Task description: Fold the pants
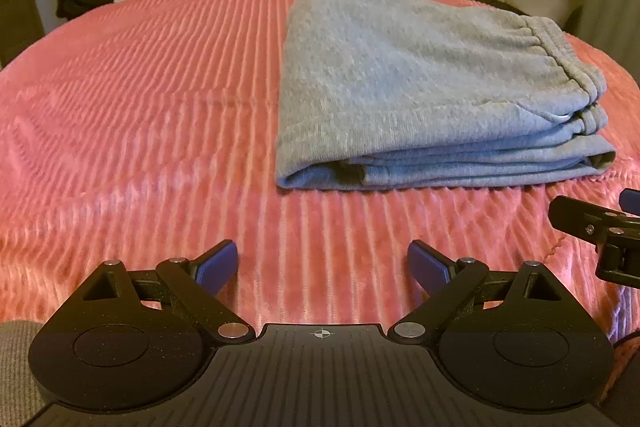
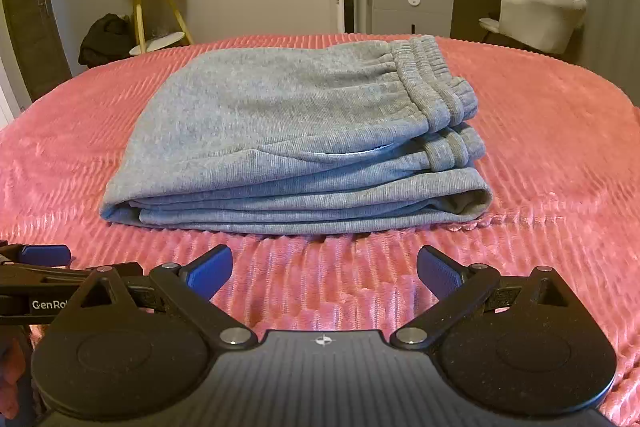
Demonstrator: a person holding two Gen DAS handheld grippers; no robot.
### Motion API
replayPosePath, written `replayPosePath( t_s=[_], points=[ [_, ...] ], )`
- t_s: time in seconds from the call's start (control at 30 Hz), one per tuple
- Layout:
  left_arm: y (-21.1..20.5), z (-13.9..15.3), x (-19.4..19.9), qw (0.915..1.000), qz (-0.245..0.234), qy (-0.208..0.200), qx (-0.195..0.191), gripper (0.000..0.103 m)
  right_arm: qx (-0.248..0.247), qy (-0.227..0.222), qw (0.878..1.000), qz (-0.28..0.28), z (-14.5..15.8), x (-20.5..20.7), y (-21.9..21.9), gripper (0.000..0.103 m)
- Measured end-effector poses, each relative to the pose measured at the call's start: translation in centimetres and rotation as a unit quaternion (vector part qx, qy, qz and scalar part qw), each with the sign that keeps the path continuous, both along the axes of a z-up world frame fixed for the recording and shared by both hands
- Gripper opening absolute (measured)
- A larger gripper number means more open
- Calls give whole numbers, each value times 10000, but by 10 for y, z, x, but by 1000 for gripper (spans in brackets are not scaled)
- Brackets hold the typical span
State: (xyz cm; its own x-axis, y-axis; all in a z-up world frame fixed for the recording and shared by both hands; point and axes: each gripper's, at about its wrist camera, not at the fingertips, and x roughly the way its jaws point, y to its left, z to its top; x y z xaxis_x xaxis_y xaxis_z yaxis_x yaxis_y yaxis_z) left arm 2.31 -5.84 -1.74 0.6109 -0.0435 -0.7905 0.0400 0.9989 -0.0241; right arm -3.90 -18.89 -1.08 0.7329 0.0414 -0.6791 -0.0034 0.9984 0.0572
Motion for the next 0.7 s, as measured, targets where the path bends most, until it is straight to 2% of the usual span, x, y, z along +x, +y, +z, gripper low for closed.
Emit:
replayPosePath(
  t_s=[0.7],
  points=[
    [1,1,-1,10000,7,-11,-14,96,-35,-6,10000,-31,1,1,-2,99]
  ],
)
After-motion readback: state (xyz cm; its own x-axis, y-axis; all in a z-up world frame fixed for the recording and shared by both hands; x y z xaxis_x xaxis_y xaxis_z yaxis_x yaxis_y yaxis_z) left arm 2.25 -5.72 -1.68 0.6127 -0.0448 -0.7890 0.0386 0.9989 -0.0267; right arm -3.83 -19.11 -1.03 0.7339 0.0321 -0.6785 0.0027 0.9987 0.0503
